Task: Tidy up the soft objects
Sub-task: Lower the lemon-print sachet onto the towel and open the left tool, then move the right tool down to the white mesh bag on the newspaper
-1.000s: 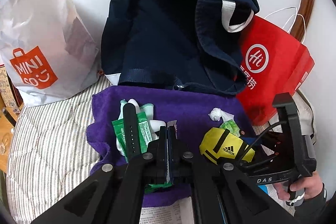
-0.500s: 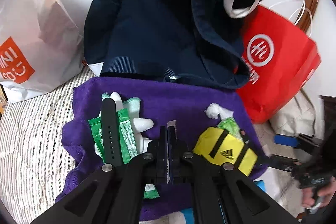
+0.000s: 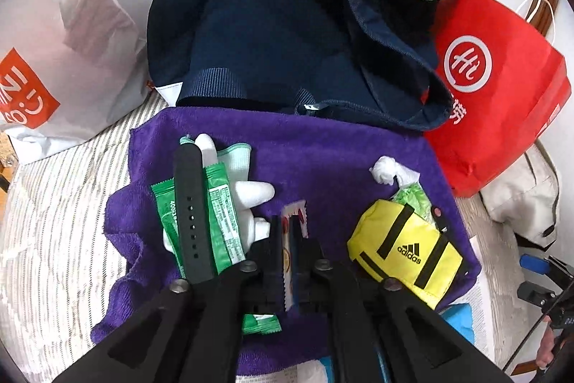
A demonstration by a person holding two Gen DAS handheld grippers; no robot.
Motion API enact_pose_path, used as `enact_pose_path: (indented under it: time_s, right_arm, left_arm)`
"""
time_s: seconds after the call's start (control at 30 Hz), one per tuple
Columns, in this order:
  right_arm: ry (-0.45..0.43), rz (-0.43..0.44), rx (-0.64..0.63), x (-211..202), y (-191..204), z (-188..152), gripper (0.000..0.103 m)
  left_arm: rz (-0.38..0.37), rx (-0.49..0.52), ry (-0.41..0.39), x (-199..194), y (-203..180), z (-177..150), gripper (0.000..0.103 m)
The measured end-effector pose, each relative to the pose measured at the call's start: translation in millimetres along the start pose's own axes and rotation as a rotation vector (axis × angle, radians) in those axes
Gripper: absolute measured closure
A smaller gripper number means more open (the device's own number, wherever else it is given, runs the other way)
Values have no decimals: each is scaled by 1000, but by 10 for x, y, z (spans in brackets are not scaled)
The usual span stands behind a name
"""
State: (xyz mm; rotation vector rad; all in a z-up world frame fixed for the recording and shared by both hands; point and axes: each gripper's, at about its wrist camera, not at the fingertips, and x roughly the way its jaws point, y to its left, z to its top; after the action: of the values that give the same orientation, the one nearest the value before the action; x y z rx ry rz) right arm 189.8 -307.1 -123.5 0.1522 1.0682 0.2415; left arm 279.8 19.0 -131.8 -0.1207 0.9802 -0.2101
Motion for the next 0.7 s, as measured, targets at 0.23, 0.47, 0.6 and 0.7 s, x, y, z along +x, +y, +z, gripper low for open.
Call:
enact_pose_path:
  time_s: [0.23, 0.47, 0.6, 0.7]
  right_arm:
    - [16, 39, -10, -51, 128, -245, 17]
    - [64, 112, -68, -49, 455, -614, 17]
    - [104, 165, -80, 17, 606, -878, 17]
    - [126, 214, -73, 79, 685, -1014, 17]
  left_arm:
    - [71, 35, -28, -267, -79, -49, 54]
    - [88, 50, -59, -635, -88, -225, 45]
    - [92, 44, -70, -840, -49, -409, 44]
    - [86, 28, -77, -978, -4, -560, 43]
